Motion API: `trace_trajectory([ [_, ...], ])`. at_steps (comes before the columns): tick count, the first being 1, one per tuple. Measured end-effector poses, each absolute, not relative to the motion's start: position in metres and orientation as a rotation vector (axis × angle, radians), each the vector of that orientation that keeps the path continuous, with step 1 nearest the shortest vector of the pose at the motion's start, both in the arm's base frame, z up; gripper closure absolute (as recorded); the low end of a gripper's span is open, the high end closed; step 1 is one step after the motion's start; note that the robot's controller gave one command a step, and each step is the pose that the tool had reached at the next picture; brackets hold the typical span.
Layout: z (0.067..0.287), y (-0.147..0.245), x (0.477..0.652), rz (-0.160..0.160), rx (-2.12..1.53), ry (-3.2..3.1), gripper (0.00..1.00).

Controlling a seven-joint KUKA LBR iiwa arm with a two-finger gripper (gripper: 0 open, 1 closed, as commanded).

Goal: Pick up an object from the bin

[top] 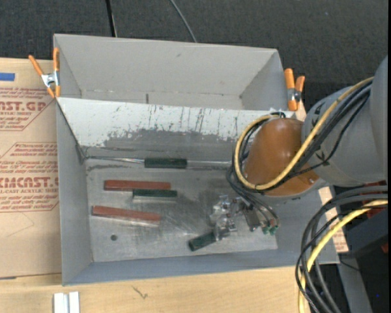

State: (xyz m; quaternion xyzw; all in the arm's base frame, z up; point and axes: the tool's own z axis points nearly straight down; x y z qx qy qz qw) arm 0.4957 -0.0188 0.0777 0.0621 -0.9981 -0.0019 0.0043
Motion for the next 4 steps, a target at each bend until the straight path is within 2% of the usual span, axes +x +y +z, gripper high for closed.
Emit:
trace_trajectory([
  [1,0.077,-0.020,0.503,0.000,0.191,-3.163,0.00],
  [2,0.076,-0.020,0.502,0.000,0.191,-3.160,0.00],
  [3,0.111,0.012,0.487,-0.002,0.213,-3.136,0.00],
  [4,0.076,-0.034,0.481,-0.001,0.280,-3.127,1.00],
])
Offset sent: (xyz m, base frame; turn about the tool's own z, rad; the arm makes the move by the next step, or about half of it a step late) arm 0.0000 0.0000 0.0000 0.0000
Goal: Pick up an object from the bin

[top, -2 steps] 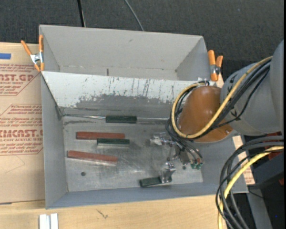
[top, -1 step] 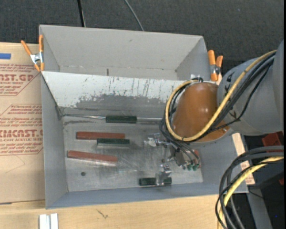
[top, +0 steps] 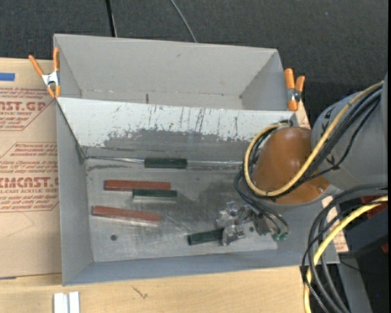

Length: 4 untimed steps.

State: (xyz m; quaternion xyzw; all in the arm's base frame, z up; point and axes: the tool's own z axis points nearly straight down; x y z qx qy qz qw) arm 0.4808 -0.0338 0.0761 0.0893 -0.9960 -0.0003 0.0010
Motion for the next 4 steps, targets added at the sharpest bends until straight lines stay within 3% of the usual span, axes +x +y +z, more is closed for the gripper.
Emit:
trace_trajectory([
  [1,0.076,-0.034,0.481,-0.001,0.280,-3.127,1.00],
  [2,0.196,-0.026,0.487,0.000,0.266,-3.131,1.00],
  [3,0.196,-0.026,0.487,-0.001,0.265,-3.131,1.00],
  [4,0.148,-0.041,0.507,-0.001,-0.167,-3.147,1.00],
])
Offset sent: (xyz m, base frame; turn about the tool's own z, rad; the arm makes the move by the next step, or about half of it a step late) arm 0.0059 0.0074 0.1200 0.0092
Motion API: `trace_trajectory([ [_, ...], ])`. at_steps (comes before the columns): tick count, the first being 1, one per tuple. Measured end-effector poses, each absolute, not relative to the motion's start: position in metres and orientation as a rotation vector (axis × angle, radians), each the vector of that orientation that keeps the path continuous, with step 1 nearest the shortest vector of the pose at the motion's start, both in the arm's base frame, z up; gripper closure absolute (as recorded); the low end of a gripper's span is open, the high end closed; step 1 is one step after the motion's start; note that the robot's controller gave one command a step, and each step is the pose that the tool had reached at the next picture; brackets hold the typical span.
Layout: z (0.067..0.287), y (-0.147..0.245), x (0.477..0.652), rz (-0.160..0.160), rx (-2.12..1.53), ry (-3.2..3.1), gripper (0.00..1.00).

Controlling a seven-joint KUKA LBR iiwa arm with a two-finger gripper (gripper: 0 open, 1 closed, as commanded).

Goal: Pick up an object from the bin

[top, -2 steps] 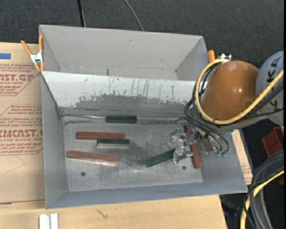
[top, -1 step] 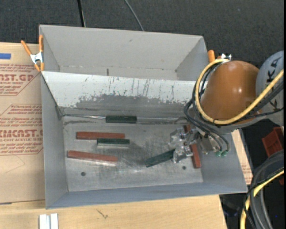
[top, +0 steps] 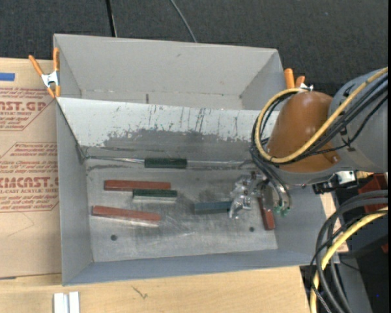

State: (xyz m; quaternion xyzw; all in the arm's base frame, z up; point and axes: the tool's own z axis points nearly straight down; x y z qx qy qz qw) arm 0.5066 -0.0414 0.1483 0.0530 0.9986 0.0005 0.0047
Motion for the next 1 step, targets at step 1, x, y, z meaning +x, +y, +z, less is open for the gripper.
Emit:
trace_trajectory([
  [1,0.3183,-0.0376,0.5911,-0.003,-0.323,3.112,1.00],
])
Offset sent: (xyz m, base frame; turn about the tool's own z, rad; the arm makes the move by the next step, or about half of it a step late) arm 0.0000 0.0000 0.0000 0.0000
